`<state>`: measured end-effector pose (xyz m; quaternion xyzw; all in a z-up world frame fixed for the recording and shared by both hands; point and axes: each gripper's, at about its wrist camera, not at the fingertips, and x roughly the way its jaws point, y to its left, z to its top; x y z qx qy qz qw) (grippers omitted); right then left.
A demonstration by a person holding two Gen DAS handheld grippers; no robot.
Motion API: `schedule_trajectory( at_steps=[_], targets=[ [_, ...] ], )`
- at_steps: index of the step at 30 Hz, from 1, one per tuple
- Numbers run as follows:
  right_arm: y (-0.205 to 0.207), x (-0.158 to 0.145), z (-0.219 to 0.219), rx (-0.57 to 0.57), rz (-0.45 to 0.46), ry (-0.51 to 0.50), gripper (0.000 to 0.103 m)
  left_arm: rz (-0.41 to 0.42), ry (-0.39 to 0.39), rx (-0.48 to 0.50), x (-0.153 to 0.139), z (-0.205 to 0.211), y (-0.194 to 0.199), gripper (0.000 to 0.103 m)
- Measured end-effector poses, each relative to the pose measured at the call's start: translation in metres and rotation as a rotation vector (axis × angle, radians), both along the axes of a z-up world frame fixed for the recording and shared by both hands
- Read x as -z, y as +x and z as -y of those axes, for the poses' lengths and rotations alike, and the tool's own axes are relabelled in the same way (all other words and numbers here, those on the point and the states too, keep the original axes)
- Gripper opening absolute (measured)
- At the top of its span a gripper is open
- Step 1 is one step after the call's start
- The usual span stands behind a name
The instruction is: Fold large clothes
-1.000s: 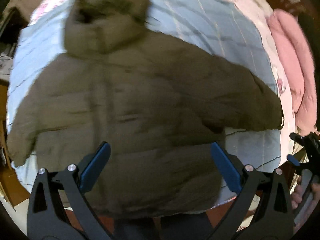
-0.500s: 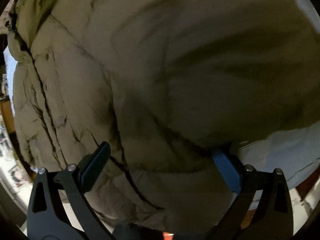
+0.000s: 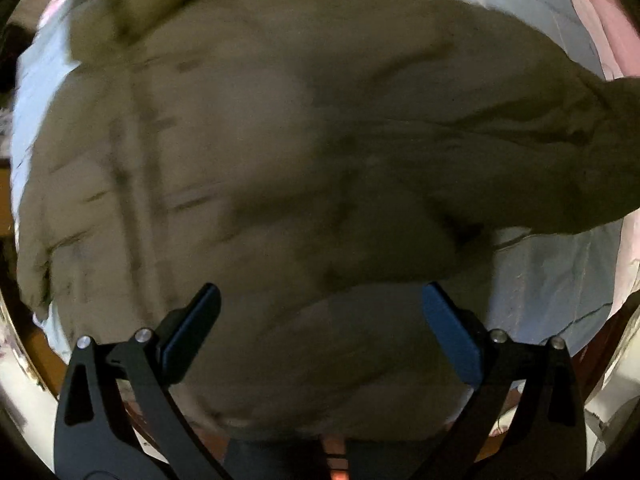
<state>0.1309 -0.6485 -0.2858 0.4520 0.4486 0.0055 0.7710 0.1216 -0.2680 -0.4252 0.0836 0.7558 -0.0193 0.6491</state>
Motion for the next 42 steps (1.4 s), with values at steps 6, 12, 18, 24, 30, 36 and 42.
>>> schedule_trajectory(
  at_steps=[6, 12, 18, 24, 30, 36, 42],
  targets=[
    [0.039, -0.080, -0.200, -0.381, 0.162, -0.022, 0.012, 0.003, 0.021, -0.192, -0.028, -0.137, -0.046, 0.101],
    [0.057, -0.033, -0.403, -0.735, 0.021, -0.055, 0.036, -0.002, 0.061, -0.393, -0.047, -0.269, -0.088, 0.101],
    [0.046, 0.008, -0.479, -0.871, -0.143, -0.191, 0.089, 0.022, 0.030, -0.533, -0.055, -0.362, -0.110, 0.101],
    [0.031, 0.032, -0.398, -0.671, -0.281, -0.179, 0.092, 0.092, 0.012, -0.521, -0.062, -0.373, -0.089, 0.101],
    [-0.005, 0.063, -0.266, -0.403, -0.457, -0.153, 0.092, 0.144, 0.052, -0.366, -0.045, -0.327, -0.020, 0.101],
    [-0.048, 0.080, -0.202, -0.304, -0.492, -0.113, 0.093, 0.162, 0.069, -0.233, -0.006, -0.268, 0.047, 0.101],
    [-0.043, 0.112, -0.196, -0.294, -0.450, -0.035, 0.093, 0.000, 0.168, -0.154, 0.066, -0.233, 0.075, 0.101]
  ],
)
